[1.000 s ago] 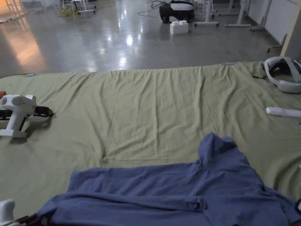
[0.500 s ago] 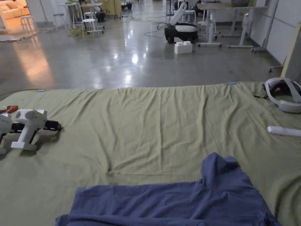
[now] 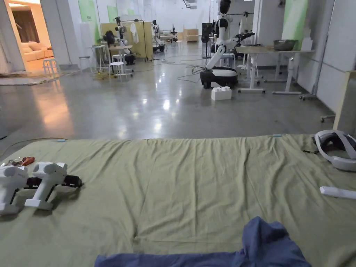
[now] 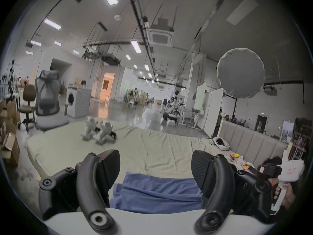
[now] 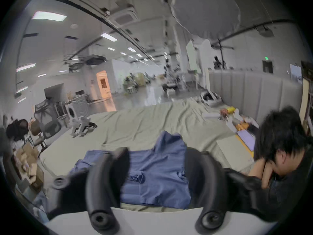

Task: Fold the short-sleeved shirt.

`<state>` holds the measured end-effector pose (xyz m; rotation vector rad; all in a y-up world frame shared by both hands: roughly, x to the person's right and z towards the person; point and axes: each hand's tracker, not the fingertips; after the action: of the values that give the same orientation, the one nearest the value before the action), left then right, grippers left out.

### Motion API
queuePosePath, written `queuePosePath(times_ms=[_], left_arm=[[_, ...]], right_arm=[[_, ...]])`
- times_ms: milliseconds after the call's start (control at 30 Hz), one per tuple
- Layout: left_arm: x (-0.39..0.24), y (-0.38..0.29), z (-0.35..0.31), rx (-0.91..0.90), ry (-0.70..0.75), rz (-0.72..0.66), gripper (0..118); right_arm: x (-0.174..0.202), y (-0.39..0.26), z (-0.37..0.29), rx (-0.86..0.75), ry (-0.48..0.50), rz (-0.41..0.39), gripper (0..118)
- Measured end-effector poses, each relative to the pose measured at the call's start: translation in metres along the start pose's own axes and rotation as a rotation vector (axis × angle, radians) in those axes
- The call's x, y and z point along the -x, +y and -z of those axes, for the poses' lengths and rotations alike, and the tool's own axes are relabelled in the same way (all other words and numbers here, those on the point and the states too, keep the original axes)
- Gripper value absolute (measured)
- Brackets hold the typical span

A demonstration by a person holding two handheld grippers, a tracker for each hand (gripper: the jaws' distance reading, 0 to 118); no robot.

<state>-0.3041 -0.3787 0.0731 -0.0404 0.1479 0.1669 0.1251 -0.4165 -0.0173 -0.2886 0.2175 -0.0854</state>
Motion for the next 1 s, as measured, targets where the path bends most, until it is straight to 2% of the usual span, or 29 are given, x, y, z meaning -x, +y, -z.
queuePosePath(times_ms=[33,100,167,200,233,267,300,333,567,700,867,933,967,1000], left_arm=[[-0.006,0.001,-0.006,-0.033,0.024,0.051,96],[-0.022,0.002,-0.008,-0.028,0.04,0.173,96],[-0.035,0.001,-0.014,-0.012,0.007,0.255,95],[-0.04,0.0,-0.016,-0.015,-0.024,0.279,88],[-0.045,0.0,-0.02,-0.023,-0.019,0.295,73],[-0.049,-0.001,-0.022,-0.031,-0.008,0.308,51],[-0.049,-0.002,-0.022,-0.031,-0.012,0.3,15],[-0.049,-0.003,-0.023,-0.038,-0.011,0.301,4],[-0.054,0.004,-0.02,-0.025,-0.069,0.237,1],[-0.049,0.007,-0.014,-0.007,-0.075,0.213,1],[-0.048,-0.001,-0.014,0.144,-0.079,0.164,1],[-0.029,-0.009,0.019,0.202,-0.079,0.125,1],[-0.025,-0.013,0.027,0.244,-0.085,0.11,3],[-0.019,-0.019,0.04,0.304,-0.079,0.096,29]], right_arm=[[0.009,0.003,-0.003,-0.008,-0.029,-0.061,48],[0.026,0.005,-0.009,-0.029,-0.072,-0.168,24],[0.037,0.007,-0.012,-0.058,-0.052,-0.217,20],[0.04,0.007,-0.013,-0.073,-0.043,-0.227,13],[0.043,0.008,-0.014,-0.075,-0.039,-0.218,13],[0.047,0.01,-0.014,-0.078,-0.029,-0.23,10],[0.051,0.011,-0.015,-0.093,-0.032,-0.241,6],[0.053,0.013,-0.016,-0.106,-0.025,-0.256,4],[0.058,0.025,-0.017,-0.163,-0.031,-0.239,3],[0.061,0.027,-0.015,-0.194,-0.075,-0.253,2],[0.059,0.024,-0.006,-0.165,-0.037,-0.268,2],[0.055,0.02,0.001,-0.116,-0.003,-0.247,2],[0.053,0.016,0.005,-0.1,0.019,-0.235,3],[0.052,0.013,0.008,-0.082,0.024,-0.225,3]])
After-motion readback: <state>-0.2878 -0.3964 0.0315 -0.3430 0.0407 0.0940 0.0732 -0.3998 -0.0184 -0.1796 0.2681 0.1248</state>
